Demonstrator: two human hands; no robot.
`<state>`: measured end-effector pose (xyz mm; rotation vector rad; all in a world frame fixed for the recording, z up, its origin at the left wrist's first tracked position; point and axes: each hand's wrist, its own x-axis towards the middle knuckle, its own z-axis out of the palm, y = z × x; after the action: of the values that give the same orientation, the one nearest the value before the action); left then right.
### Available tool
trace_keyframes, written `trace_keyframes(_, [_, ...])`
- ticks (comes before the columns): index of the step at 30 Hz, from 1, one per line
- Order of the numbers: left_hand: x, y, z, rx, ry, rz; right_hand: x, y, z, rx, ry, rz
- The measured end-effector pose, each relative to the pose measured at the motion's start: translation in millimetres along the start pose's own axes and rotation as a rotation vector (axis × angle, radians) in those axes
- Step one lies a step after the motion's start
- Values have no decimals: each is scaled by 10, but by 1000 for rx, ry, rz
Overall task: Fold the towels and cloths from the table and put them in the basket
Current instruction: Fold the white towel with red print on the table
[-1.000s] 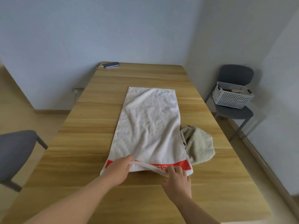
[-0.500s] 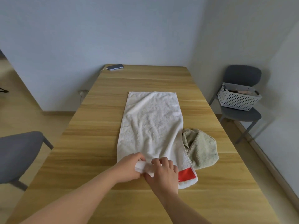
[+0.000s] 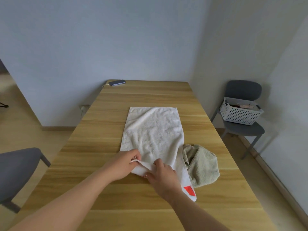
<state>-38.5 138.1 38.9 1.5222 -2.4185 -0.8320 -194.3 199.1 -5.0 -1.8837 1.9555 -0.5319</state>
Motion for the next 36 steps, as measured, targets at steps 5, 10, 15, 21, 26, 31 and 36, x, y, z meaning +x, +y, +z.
trace_keyframes(5, [-13, 1, -41, -32, 100, 16, -35, 87, -92, -94, 54, 67])
trace_keyframes(10, [-47, -53, -168, -24, 198, -29, -72, 180, -233, -160, 168, 200])
trace_keyframes(15, [-111, -70, -412, -6, 381, -56, -84, 163, -424, -170, 305, 335])
trace_keyframes(21, [-162, -54, -806, 19, 596, -72, -74, -14, -762, -35, 476, 410])
trace_keyframes(26, [-256, 58, -1032, 67, 668, -110, -57, -233, -1009, 254, 663, 399])
trace_keyframes(31, [-423, 139, -1167, -96, 739, -62, -140, -425, -1177, 532, 909, 255])
trace_keyframes(36, [-496, 206, -1280, -298, 850, 43, -272, -570, -1270, 709, 1019, 172])
